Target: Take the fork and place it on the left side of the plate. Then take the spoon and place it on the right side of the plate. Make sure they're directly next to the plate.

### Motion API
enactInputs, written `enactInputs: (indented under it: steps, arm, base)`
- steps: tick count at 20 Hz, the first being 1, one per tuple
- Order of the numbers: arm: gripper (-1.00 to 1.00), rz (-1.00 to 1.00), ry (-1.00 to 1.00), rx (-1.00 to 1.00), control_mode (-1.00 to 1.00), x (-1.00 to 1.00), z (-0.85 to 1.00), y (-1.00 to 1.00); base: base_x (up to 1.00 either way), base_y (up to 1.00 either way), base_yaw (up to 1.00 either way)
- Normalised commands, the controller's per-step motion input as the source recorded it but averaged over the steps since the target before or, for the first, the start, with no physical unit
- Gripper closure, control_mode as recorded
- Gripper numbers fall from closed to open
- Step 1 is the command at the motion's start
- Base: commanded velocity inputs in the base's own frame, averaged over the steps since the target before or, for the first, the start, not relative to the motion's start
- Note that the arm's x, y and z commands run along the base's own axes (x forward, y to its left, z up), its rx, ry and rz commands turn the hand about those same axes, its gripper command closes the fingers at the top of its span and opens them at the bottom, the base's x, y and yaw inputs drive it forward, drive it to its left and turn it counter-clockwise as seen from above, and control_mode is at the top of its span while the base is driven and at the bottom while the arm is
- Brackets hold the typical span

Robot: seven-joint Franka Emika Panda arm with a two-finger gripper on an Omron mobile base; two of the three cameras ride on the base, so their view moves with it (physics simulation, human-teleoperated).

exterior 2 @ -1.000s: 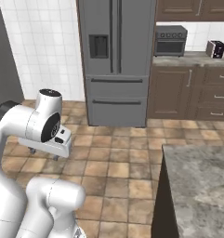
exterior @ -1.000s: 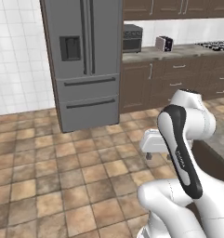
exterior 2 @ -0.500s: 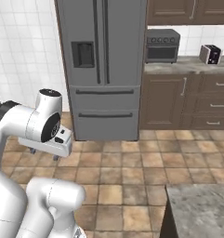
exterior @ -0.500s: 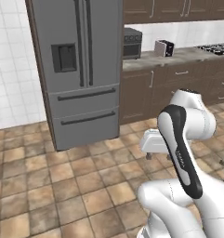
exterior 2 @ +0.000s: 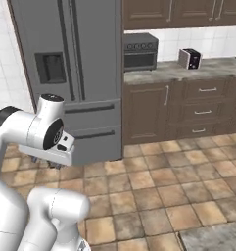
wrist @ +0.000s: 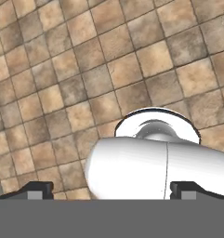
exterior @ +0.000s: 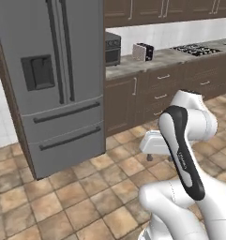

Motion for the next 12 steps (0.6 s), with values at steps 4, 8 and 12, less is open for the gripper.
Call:
enactInputs:
  steps: [4,8,12]
  arm:
    - [-1.0,0.0,0.0,0.0,1.0,0.0,0.0,0.0]
    - [-1.0,0.0,0.0,0.0,1.0,0.0,0.0,0.0]
    - [-1.0,0.0,0.0,0.0,1.0,0.0,0.0,0.0]
  base:
    - [0.63,0.34,-0.5]
    - [0.65,0.34,-0.47]
    - [0.68,0.35,-0.44]
